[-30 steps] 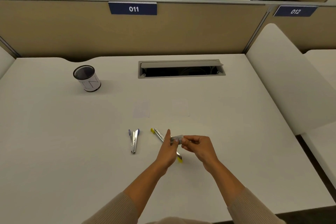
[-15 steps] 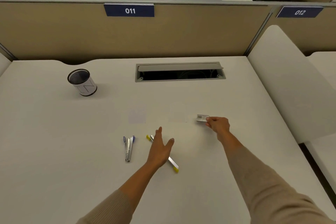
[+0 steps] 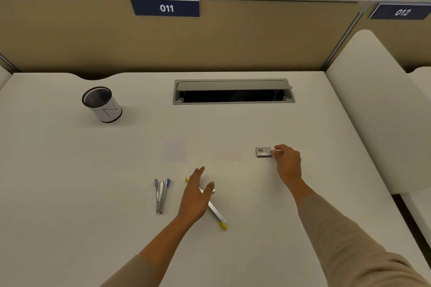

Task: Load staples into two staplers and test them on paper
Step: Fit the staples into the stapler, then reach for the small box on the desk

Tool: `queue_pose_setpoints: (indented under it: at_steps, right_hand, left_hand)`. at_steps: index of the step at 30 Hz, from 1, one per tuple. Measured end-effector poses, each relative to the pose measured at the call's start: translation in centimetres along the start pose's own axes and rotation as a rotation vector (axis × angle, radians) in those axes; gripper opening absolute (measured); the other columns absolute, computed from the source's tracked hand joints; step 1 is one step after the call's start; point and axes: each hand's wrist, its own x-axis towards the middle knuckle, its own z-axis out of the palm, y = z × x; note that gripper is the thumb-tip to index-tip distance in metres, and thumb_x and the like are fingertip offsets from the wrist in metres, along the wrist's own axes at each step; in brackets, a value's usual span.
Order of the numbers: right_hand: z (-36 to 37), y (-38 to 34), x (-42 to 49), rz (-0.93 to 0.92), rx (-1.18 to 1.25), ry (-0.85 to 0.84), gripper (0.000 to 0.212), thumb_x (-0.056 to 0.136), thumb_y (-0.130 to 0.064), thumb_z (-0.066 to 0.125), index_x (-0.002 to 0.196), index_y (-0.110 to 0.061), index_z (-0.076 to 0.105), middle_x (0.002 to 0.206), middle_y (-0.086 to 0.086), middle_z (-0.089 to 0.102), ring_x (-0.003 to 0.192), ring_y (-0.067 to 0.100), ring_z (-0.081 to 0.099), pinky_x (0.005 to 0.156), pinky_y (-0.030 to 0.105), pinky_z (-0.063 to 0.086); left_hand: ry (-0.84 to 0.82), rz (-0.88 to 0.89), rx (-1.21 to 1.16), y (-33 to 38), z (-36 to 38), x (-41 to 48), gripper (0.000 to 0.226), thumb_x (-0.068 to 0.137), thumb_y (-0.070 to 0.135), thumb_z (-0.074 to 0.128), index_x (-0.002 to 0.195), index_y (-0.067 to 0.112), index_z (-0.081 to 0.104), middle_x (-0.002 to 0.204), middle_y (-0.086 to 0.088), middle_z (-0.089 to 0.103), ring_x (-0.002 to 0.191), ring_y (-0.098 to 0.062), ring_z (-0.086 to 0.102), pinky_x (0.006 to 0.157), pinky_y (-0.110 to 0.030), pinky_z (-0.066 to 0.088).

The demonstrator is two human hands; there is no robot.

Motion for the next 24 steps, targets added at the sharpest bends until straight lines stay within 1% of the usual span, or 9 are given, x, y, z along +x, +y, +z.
queue_pose_setpoints:
  at_steps: [2,4,7,9,12,15,18,21,24]
  right_hand:
    - [0.0,0.2,-0.9,-0.198,-0.185,-0.073,0.023,0.098,-0.009,0.052,0.113,-0.008,0.069,0.110,0.015,0.070,0.098,0.032,0.066,0.086,0.040,0.054]
    - [0.2,0.6,-1.8,-0.359,-0.306,-0.140,0.028,0.097,-0.007,0.049,0.118,-0.012,0.067,0.122,0.011,0.067,0.104,0.030,0.065,0.090,0.038,0.053]
    - [0.8,1.1,-2.5,-0.472,-0.552,-0.239,0.046,0.092,0.005,0.047,0.134,-0.013,0.055,0.139,0.008,0.056,0.111,0.035,0.063,0.093,0.043,0.052]
    - [1.2,0.9,-2.4,-0.456,-0.675,-0.267,0.054,0.091,0.008,0.043,0.140,-0.013,0.048,0.144,0.008,0.050,0.113,0.036,0.061,0.095,0.043,0.050]
    - [1.5,-0.1,-1.3,-0.435,-0.714,-0.265,0.050,0.093,0.005,0.041,0.139,-0.013,0.048,0.141,0.009,0.052,0.114,0.035,0.060,0.096,0.042,0.048]
    - [1.3,-1.3,0.6,-0.347,-0.592,-0.274,0.041,0.098,0.001,0.039,0.136,-0.010,0.051,0.136,0.015,0.055,0.116,0.037,0.056,0.098,0.044,0.046]
    - [0.8,-2.2,2.8,-0.304,-0.554,-0.260,0.043,0.101,-0.005,0.037,0.140,-0.016,0.050,0.136,0.013,0.054,0.119,0.035,0.054,0.102,0.038,0.042]
    - [0.5,-2.8,4.5,-0.243,-0.496,-0.242,0.044,0.100,-0.006,0.037,0.140,-0.018,0.051,0.132,0.016,0.058,0.117,0.036,0.055,0.101,0.038,0.044]
    - [0.5,-3.4,5.7,-0.185,-0.454,-0.244,0.044,0.100,-0.007,0.037,0.139,-0.019,0.052,0.130,0.018,0.059,0.117,0.036,0.056,0.101,0.041,0.045]
  left_hand:
    - [0.023,0.021,0.007,-0.3,-0.2,0.1,0.053,0.096,0.023,0.058,0.146,0.026,0.037,0.157,0.002,0.030,0.145,-0.014,0.026,0.118,-0.037,0.026]
    - [0.037,0.039,0.016,-0.7,-0.5,0.2,0.052,0.096,0.022,0.058,0.145,0.026,0.039,0.156,0.002,0.031,0.145,-0.012,0.025,0.118,-0.035,0.025]
    - [0.046,0.046,0.020,-1.4,-0.8,0.3,0.051,0.096,0.022,0.058,0.144,0.028,0.040,0.157,0.004,0.030,0.144,-0.010,0.027,0.113,-0.025,0.024]
    - [0.044,0.040,0.010,-1.6,-0.9,0.4,0.051,0.096,0.023,0.058,0.143,0.029,0.041,0.157,0.006,0.030,0.143,-0.008,0.027,0.110,-0.022,0.023]
    - [0.043,0.056,0.007,-1.8,-0.9,0.4,0.050,0.096,0.023,0.058,0.143,0.029,0.041,0.156,0.007,0.031,0.142,-0.006,0.028,0.110,-0.021,0.023]
    - [0.044,0.082,0.007,-1.6,-1.0,0.5,0.049,0.096,0.023,0.058,0.142,0.029,0.042,0.155,0.007,0.032,0.142,-0.007,0.029,0.110,-0.021,0.024]
    - [0.042,0.102,0.008,-1.5,-1.1,0.7,0.047,0.096,0.021,0.058,0.140,0.030,0.043,0.155,0.007,0.033,0.142,-0.008,0.030,0.109,-0.021,0.025]
    - [0.046,0.117,0.007,-1.4,-1.1,0.8,0.046,0.096,0.021,0.057,0.139,0.033,0.044,0.154,0.008,0.034,0.142,-0.008,0.030,0.110,-0.023,0.026]
    - [0.049,0.130,0.006,-1.5,-1.1,0.8,0.045,0.097,0.020,0.057,0.138,0.031,0.045,0.154,0.008,0.035,0.143,-0.010,0.030,0.116,-0.031,0.028]
